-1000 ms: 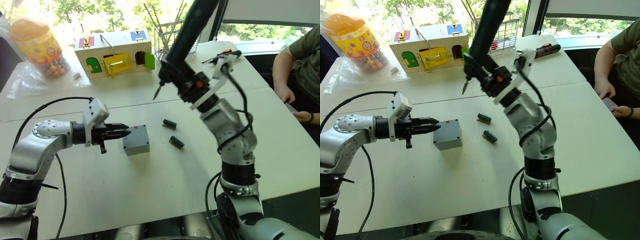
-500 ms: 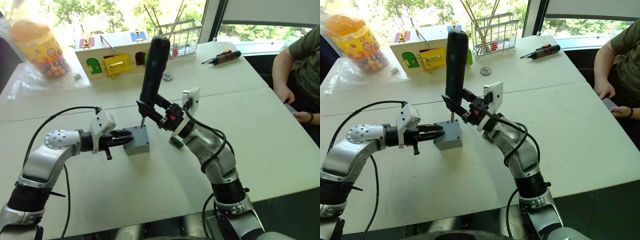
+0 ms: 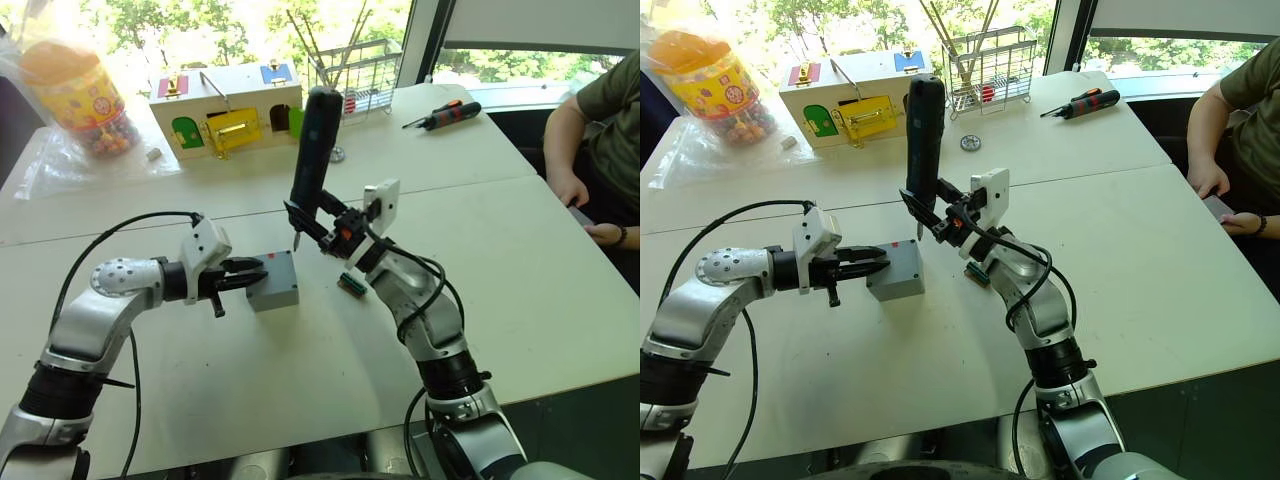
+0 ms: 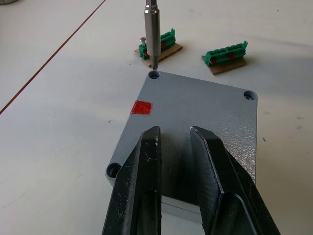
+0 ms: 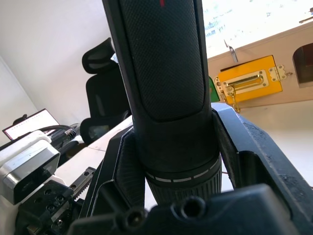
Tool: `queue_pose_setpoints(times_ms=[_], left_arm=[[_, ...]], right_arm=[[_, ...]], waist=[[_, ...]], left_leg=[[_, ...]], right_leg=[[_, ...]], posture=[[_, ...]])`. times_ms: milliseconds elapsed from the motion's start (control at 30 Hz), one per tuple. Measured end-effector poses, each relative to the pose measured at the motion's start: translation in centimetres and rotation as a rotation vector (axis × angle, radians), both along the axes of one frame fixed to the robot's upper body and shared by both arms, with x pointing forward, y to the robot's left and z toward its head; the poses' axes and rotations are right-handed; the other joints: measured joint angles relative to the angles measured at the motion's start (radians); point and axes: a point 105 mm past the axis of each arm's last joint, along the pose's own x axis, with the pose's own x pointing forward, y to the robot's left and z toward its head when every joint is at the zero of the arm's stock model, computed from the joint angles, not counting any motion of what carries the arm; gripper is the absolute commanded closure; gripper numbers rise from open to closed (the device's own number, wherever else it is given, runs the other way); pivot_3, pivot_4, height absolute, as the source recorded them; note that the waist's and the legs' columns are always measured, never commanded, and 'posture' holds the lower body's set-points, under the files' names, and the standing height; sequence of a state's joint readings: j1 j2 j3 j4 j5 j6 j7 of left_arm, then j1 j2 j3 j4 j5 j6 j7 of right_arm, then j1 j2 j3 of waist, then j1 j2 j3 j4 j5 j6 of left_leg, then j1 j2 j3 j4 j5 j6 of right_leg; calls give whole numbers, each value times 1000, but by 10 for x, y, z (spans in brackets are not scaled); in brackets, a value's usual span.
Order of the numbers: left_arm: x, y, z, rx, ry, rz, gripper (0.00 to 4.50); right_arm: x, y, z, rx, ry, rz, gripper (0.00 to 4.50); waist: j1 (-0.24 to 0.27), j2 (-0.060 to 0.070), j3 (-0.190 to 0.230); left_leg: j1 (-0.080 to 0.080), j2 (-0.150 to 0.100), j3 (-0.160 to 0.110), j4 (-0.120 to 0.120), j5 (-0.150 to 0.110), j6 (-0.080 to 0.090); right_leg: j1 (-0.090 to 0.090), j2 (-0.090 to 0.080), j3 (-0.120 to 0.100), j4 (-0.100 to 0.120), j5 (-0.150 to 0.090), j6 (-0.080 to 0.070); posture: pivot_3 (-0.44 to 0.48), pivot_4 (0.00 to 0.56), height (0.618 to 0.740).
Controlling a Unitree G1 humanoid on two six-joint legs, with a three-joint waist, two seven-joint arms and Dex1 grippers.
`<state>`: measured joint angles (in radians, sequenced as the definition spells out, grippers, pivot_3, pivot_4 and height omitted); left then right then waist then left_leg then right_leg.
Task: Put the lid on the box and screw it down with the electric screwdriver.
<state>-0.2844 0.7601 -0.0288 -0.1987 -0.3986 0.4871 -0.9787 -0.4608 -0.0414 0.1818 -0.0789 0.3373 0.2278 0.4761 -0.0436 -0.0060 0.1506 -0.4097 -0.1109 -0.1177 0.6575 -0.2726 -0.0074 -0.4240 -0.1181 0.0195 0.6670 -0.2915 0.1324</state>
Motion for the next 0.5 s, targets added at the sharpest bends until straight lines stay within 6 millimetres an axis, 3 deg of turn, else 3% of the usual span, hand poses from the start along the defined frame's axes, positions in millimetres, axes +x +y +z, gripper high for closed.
queue_pose_setpoints(times_ms=[500], left_arm=[[0,-2,0,19,-10,-10,3577]], right_arm=[[-1,3,8,28,-26,0,2748]], waist=[[1,0,0]], left_leg=[[0,0,0,0,0,0]], right_leg=[[0,0,0,0,0,0]], posture=[[0,150,740]])
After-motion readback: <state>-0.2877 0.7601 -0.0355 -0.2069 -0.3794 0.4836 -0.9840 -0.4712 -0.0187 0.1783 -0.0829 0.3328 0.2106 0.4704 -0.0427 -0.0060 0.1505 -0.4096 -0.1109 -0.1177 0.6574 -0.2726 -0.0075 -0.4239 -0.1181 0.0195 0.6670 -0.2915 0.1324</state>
